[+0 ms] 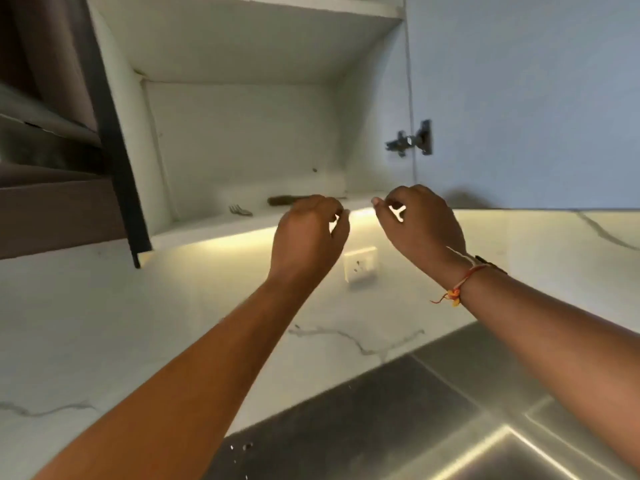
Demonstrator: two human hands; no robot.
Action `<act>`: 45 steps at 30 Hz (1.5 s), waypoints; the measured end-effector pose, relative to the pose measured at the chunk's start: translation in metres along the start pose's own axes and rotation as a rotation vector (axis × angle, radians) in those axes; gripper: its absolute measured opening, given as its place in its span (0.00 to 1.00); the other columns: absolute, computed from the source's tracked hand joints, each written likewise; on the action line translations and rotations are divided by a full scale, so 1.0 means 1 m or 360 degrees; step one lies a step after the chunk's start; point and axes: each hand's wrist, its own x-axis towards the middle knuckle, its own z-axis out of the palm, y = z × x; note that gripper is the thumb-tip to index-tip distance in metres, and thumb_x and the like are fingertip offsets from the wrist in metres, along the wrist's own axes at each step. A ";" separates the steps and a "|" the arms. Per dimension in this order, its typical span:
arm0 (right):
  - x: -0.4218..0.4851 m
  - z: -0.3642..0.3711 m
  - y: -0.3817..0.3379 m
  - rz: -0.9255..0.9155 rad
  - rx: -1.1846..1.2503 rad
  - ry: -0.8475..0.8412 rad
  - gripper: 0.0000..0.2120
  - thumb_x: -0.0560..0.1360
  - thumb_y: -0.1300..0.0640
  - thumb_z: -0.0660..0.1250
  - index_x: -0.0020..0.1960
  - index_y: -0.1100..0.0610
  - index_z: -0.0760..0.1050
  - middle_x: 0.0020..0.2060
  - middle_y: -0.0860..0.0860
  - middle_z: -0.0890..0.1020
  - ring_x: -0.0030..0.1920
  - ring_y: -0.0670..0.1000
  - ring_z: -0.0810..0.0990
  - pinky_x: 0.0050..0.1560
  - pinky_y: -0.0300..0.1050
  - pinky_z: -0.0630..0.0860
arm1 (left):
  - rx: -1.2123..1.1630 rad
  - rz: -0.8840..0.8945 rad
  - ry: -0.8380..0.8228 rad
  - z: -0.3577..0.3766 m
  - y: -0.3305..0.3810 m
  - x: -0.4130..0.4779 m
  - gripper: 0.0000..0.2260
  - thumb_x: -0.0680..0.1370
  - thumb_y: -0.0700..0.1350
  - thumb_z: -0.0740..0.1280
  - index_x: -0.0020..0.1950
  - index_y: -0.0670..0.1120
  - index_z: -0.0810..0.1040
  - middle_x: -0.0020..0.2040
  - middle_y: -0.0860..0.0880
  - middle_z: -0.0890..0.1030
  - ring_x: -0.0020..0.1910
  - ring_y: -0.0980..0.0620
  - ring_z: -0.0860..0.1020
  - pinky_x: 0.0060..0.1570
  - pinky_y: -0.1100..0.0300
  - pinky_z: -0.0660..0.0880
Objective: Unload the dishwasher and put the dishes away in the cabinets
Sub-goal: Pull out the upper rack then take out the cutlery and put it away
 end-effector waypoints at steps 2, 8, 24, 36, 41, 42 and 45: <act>-0.046 -0.020 0.004 0.0110 -0.0071 -0.0061 0.19 0.77 0.35 0.57 0.46 0.49 0.77 0.45 0.46 0.79 0.43 0.51 0.80 0.42 0.47 0.77 | -0.0140 0.0026 -0.0128 0.006 0.032 -0.041 0.10 0.79 0.51 0.63 0.47 0.48 0.81 0.42 0.52 0.81 0.43 0.49 0.77 0.42 0.53 0.75; -0.194 -0.098 0.039 0.0607 -0.0316 -0.0301 0.22 0.77 0.36 0.58 0.41 0.52 0.76 0.38 0.48 0.81 0.41 0.51 0.80 0.39 0.44 0.72 | -0.0839 -0.0313 -0.0710 0.030 0.131 -0.152 0.10 0.79 0.52 0.64 0.50 0.49 0.81 0.46 0.52 0.81 0.45 0.52 0.78 0.46 0.57 0.75; -0.604 -0.471 0.074 0.2163 -0.0814 -0.0221 0.21 0.79 0.42 0.62 0.37 0.58 0.74 0.36 0.55 0.81 0.40 0.58 0.79 0.37 0.46 0.69 | -0.1788 -0.0088 -0.2393 -0.044 0.508 -0.391 0.10 0.80 0.49 0.65 0.47 0.45 0.80 0.44 0.42 0.82 0.45 0.43 0.81 0.49 0.45 0.79; -0.815 -0.673 0.010 0.2981 -0.0927 0.0545 0.14 0.80 0.49 0.61 0.39 0.55 0.75 0.39 0.55 0.79 0.43 0.57 0.78 0.44 0.46 0.74 | -0.1829 0.0686 -0.3027 -0.133 0.738 -0.534 0.06 0.78 0.51 0.67 0.46 0.50 0.80 0.41 0.50 0.83 0.44 0.48 0.82 0.50 0.48 0.79; -0.847 -0.713 0.021 0.3131 -0.0986 0.0774 0.15 0.79 0.50 0.61 0.39 0.58 0.77 0.37 0.54 0.80 0.40 0.55 0.78 0.39 0.43 0.70 | -0.1788 0.1027 -0.2985 -0.134 0.814 -0.556 0.07 0.78 0.50 0.65 0.49 0.49 0.80 0.47 0.48 0.83 0.47 0.47 0.81 0.48 0.51 0.78; -0.852 -0.719 0.027 0.3153 -0.1014 0.0771 0.14 0.79 0.51 0.60 0.38 0.57 0.75 0.36 0.54 0.79 0.40 0.55 0.78 0.39 0.43 0.69 | -0.1781 0.1114 -0.2950 -0.131 0.831 -0.561 0.07 0.79 0.49 0.65 0.52 0.49 0.80 0.48 0.49 0.83 0.48 0.48 0.80 0.48 0.53 0.77; -0.869 -0.740 0.057 0.3285 -0.1085 0.0819 0.12 0.79 0.53 0.60 0.41 0.55 0.75 0.37 0.54 0.79 0.39 0.56 0.76 0.40 0.42 0.69 | -0.1814 0.1382 -0.2867 -0.108 0.894 -0.580 0.09 0.79 0.46 0.65 0.55 0.45 0.81 0.50 0.48 0.83 0.48 0.50 0.79 0.47 0.56 0.75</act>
